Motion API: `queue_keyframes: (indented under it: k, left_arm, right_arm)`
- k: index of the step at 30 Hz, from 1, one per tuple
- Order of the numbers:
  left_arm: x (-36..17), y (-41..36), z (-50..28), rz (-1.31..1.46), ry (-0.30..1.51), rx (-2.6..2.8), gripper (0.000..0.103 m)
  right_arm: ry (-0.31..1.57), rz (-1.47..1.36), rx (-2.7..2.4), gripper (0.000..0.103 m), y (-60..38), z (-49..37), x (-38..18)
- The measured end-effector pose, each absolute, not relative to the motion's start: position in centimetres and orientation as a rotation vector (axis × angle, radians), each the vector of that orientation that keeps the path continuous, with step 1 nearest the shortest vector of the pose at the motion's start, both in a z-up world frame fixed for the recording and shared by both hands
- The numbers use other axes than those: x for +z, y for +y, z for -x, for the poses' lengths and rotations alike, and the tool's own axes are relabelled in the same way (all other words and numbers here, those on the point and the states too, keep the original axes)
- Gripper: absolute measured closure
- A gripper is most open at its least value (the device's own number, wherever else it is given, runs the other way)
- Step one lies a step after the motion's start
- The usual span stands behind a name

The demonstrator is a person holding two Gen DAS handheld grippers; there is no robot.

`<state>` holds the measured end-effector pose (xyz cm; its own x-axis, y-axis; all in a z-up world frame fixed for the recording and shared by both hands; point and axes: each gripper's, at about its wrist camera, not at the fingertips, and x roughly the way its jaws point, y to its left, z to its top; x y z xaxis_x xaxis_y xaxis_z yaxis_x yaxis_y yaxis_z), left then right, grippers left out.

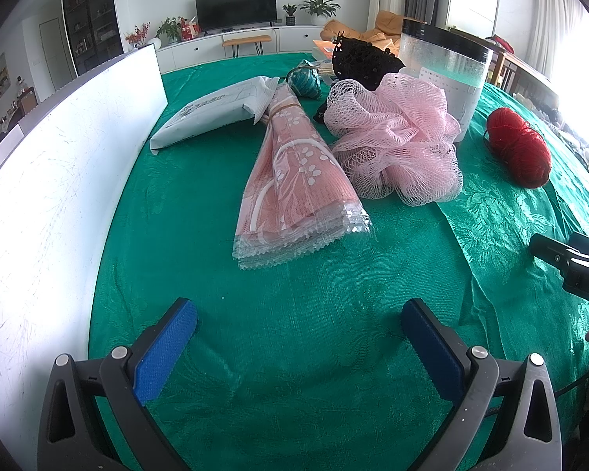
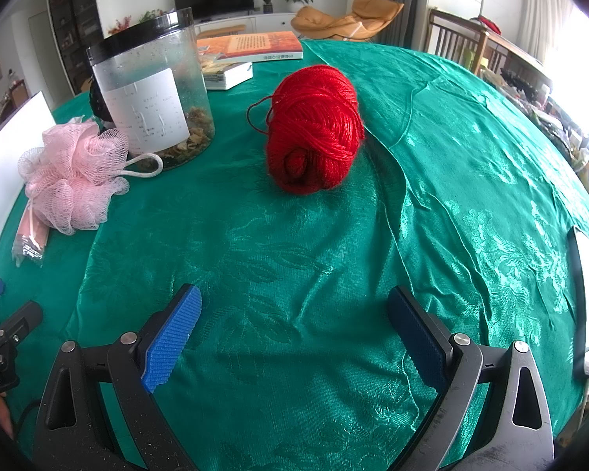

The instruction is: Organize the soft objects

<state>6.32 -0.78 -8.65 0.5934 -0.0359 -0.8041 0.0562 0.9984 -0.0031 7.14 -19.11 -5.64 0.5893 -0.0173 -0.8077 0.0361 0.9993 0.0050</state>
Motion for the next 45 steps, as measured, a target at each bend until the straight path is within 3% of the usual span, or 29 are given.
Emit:
queue_keyframes:
  k: [11,13,16,26,27,28,30,32,36,38,39,40,45]
  left_arm:
    - [-2.6,-0.2,-7.7,0.064,0.833,-0.08,0.001]
    - [-2.1,0.7,-9.6,0.128,0.85,-0.039,0.008]
    - [-2.5,2.1,-13.1,0.26,0.907,-0.019,0.021]
    - [-6.8,2.9,-18.6,0.379,1.015,0.019,0.025]
    - [-7.0,2.7,-18.4,0.375,1.02,0.005,0.035]
    - [-7.1,2.5,-18.2,0.353,1.023,-0.011,0.051]
    - [-6.9,1.5,-17.3,0.262,1.023,-0.026,0.07]
    - [-6.4,1.6,-15.7,0.268,1.032,-0.052,0.076]
    - [-4.8,1.5,-9.9,0.228,1.03,-0.081,0.073]
    - [-4.1,1.3,-7.4,0.175,1.003,-0.093,0.048]
    - [-3.8,1.3,-6.5,0.153,0.993,-0.092,0.025]
    - [-3.4,1.3,-5.8,0.134,0.973,-0.086,0.011]
    - [-3.5,1.1,-5.6,0.078,0.966,-0.09,0.01]
  right_arm:
    - [0.94,-0.022,-0.031,0.006,-19.2,-7.1,-5.6]
    - [0.94,-0.022,-0.03,0.006,-19.1,-7.1,-5.6]
    - [0.939,-0.022,-0.031,0.006,-19.1,-7.1,-5.6]
    - [0.939,-0.022,-0.03,0.006,-19.2,-7.0,-5.6]
    - [0.939,-0.022,-0.03,0.006,-19.2,-7.0,-5.6]
    - [0.939,-0.022,-0.03,0.006,-19.2,-7.0,-5.6]
    - [0.939,-0.022,-0.03,0.006,-19.2,-7.0,-5.6]
    - [0.939,-0.022,-0.03,0.006,-19.2,-7.0,-5.6]
    - [0.939,-0.022,-0.03,0.006,-19.2,-7.0,-5.6]
    - [0.939,-0.022,-0.03,0.006,-19.2,-7.0,-5.6]
    - [0.939,-0.022,-0.03,0.006,-19.2,-7.0,-5.6]
    - [0.939,-0.022,-0.03,0.006,-19.2,-7.0,-5.6]
    - [0.939,-0.023,-0.03,0.006,-19.2,-7.0,-5.6]
